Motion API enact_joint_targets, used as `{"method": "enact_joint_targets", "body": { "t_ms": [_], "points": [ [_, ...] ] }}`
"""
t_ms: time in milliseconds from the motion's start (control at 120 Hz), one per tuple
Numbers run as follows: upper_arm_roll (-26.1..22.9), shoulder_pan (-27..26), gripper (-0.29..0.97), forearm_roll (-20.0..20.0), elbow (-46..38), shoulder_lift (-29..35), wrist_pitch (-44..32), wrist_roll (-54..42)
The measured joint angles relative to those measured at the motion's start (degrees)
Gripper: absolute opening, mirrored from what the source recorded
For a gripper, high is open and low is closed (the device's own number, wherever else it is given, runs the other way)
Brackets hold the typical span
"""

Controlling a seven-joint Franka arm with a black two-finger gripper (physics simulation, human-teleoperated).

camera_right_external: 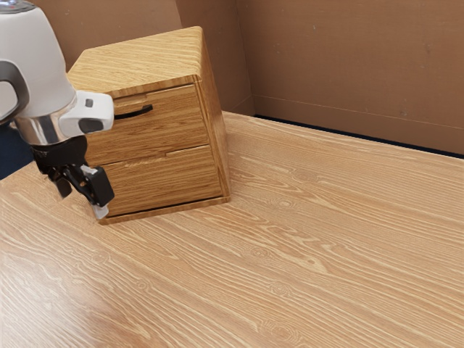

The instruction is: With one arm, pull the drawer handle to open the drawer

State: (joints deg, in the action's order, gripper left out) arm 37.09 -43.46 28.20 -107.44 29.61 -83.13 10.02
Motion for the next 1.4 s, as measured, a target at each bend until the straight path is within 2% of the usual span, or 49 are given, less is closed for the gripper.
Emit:
{"method": "enact_joint_targets", "body": {
  "t_ms": [100,200,250,475,667,733,933,1050,1242,1400],
  "points": [
    [-0.5,-0.9,0.68,-0.2,-0.5,0.8,-1.7,0.9],
    [-1.4,-1.6,0.68,-3.7,-1.5,1.3,-2.0,1.1],
    [-1.5,-1.5,0.68,-3.6,-1.7,1.4,-2.1,-1.0],
    [1.6,-2.4,0.68,1.3,-2.0,2.5,-7.3,-21.4],
    [6.1,-11.1,0.68,9.6,1.7,4.1,-9.3,-38.4],
    [9.6,-15.5,0.68,11.9,3.4,4.3,-9.6,-43.4],
    [16.1,-20.9,0.68,16.9,6.3,4.6,-10.2,-55.5],
    [20.9,-25.8,0.68,19.3,9.6,4.5,-10.6,-60.9],
    [25.5,-29.7,0.68,17.3,10.7,4.1,-17.1,-64.0],
    [26.4,-29.9,0.68,16.8,10.5,4.0,-20.3,-63.1]
  ]
}}
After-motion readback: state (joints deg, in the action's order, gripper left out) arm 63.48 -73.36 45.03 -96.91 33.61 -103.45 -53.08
